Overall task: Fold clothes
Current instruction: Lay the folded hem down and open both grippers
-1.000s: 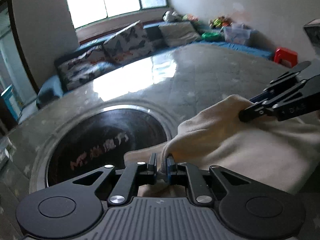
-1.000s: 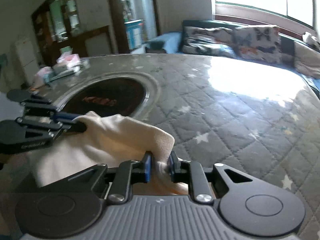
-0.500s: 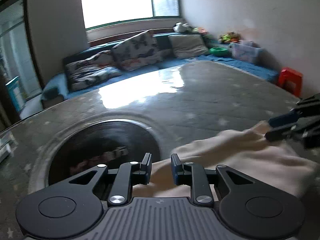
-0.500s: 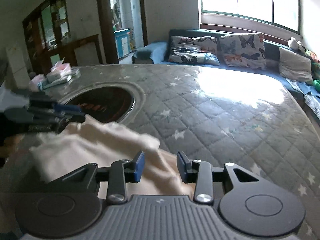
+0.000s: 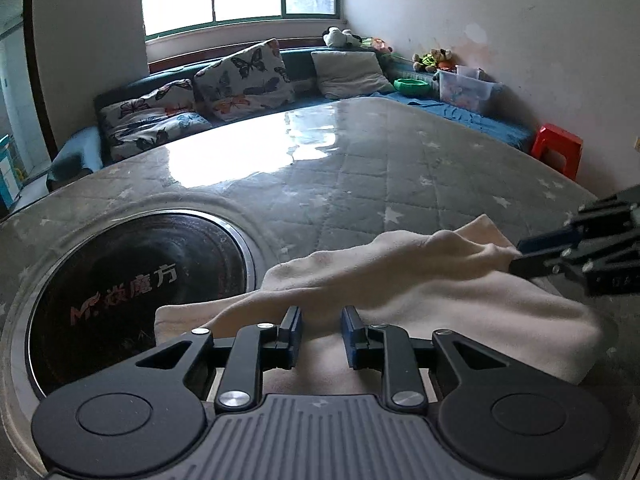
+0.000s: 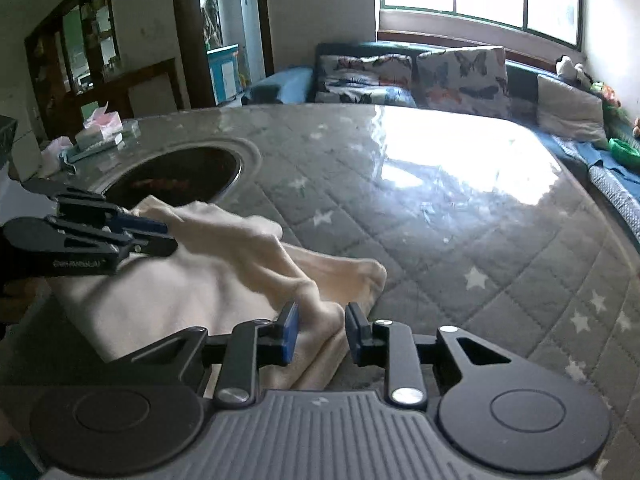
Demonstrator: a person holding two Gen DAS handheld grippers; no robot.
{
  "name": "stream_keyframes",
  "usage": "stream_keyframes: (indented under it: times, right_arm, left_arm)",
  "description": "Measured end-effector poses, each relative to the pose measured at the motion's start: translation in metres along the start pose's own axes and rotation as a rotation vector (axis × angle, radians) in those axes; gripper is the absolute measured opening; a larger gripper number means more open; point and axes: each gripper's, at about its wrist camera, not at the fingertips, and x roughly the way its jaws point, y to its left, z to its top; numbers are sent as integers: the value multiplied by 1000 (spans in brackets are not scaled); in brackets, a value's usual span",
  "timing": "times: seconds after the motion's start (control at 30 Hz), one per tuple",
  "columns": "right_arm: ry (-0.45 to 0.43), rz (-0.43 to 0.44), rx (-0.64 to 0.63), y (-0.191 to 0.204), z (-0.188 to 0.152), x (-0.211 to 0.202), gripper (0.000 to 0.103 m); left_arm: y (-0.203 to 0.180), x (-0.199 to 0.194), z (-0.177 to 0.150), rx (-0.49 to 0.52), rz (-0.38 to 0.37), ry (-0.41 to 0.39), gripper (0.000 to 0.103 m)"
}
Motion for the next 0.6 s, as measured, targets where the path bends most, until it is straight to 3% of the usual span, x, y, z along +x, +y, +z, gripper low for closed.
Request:
stream_keyframes:
  times: [0.07, 0.13, 0.2, 0.33, 0.43, 0.6]
  right_arm:
    - [1, 6, -1, 0, -2, 4, 19]
    - [-1, 3, 0, 1, -3, 6, 8]
    - [-17, -29, -19, 4, -2, 3, 4]
    - [-47, -98, -69, 9, 1, -3, 4]
    - [6, -94, -50, 3, -2, 10, 5]
    - [-35, -76, -24, 0, 9, -1, 8]
  left_arm:
    - [0, 0, -1, -1, 2, -2, 25]
    - [-1, 1, -1, 1, 9, -5, 29]
    - [0, 0, -1, 2, 16, -7, 31]
    - [0, 0, -3, 2, 14, -9, 32]
    - [1, -1, -2, 2, 16, -8, 32]
    - [-1, -3, 1, 5, 15, -15, 32]
